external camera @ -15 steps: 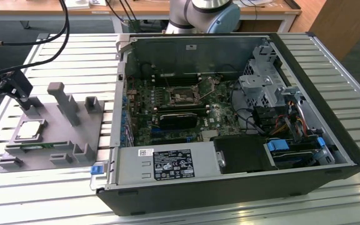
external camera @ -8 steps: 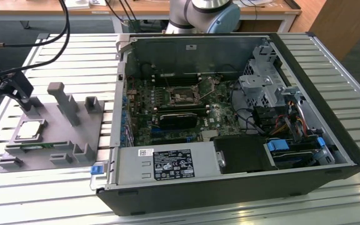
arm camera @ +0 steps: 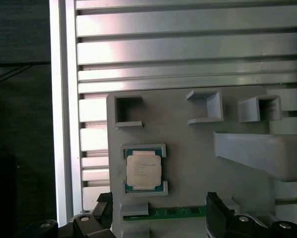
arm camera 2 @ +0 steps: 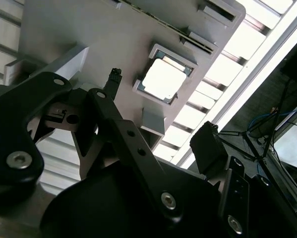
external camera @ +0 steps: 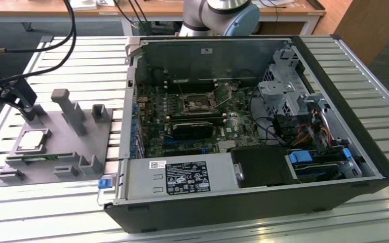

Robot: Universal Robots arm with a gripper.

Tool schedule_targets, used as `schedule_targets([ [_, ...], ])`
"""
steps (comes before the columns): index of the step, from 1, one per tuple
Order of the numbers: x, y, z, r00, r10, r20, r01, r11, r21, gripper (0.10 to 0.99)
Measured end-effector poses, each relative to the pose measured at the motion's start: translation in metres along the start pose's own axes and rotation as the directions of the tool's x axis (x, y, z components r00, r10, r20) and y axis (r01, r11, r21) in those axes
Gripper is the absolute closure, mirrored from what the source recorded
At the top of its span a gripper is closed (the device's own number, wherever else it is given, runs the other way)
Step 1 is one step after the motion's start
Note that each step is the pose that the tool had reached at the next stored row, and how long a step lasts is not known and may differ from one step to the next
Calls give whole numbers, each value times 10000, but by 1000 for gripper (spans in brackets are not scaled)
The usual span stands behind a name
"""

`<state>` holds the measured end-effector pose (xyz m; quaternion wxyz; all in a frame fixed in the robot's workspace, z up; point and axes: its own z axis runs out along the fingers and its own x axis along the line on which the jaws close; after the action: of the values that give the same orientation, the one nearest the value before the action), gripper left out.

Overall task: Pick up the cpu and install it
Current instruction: 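Pick up the cpu and move it towards the insertion slot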

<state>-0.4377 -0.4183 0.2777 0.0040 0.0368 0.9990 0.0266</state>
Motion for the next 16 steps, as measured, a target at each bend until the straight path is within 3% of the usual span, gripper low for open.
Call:
schedule_targets([
  [16, 0, -4, 71, 10000, 0, 1, 0, 10000, -1, 247],
])
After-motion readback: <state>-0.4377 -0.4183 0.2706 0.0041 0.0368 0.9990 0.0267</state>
